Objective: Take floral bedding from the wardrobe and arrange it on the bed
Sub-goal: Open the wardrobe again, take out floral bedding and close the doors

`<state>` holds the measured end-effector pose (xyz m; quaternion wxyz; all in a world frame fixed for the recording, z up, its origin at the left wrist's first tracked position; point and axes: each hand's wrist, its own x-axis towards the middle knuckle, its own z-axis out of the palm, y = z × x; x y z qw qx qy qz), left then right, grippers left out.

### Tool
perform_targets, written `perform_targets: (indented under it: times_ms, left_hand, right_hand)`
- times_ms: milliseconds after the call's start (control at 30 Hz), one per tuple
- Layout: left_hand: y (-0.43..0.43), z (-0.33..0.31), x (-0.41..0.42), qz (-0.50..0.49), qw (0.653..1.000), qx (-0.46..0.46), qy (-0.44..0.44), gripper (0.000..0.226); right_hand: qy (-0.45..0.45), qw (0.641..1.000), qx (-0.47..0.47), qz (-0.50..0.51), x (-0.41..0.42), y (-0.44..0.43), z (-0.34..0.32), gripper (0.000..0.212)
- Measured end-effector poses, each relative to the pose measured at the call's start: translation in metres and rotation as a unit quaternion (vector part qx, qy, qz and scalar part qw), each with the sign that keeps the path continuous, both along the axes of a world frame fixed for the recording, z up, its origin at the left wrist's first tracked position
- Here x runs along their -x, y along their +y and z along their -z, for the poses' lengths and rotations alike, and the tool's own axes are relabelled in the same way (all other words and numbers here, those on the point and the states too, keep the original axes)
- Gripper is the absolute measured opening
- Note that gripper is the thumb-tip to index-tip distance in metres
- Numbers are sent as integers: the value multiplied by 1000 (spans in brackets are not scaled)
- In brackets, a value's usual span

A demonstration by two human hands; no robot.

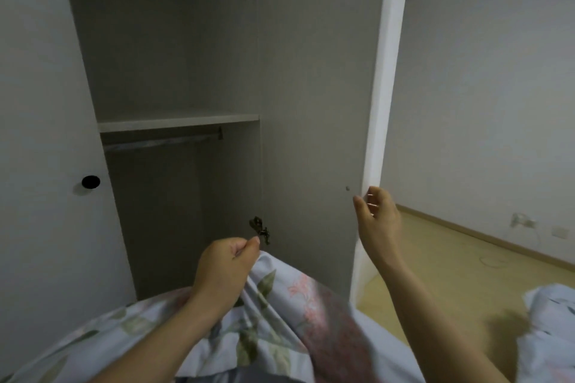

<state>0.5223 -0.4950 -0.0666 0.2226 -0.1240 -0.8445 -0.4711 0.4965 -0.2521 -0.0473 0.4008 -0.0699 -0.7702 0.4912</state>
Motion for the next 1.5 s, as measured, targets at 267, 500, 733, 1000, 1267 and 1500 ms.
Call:
perform_targets:
  times_ms: [267, 500, 733, 1000, 1267, 1500]
  left_hand:
    - [-32, 9, -8, -2, 999, -28, -19, 50]
    - [-78, 19, -10, 1, 996, -56, -69, 45]
    - [-125, 18, -16, -44, 993, -78, -79, 46]
    - [-187, 16, -19, -155, 987, -38, -26, 59]
    - [-225, 18, -4, -206, 979, 0, 0, 57]
    - [-251, 23, 18, -211, 977, 4, -3, 51]
  right_hand:
    - [21, 998, -21, -49, -23, -60, -2, 15]
    - [14, 993, -66, -96, -24, -114, -2, 20]
    - [12, 988, -60, -143, -5, -185, -1, 23]
    - [24, 983, -104, -149, 35, -261, -5, 39]
    - [19, 974, -95, -207, 79, -307, -6, 55]
    - [28, 977, -106, -182, 108, -339, -3, 58]
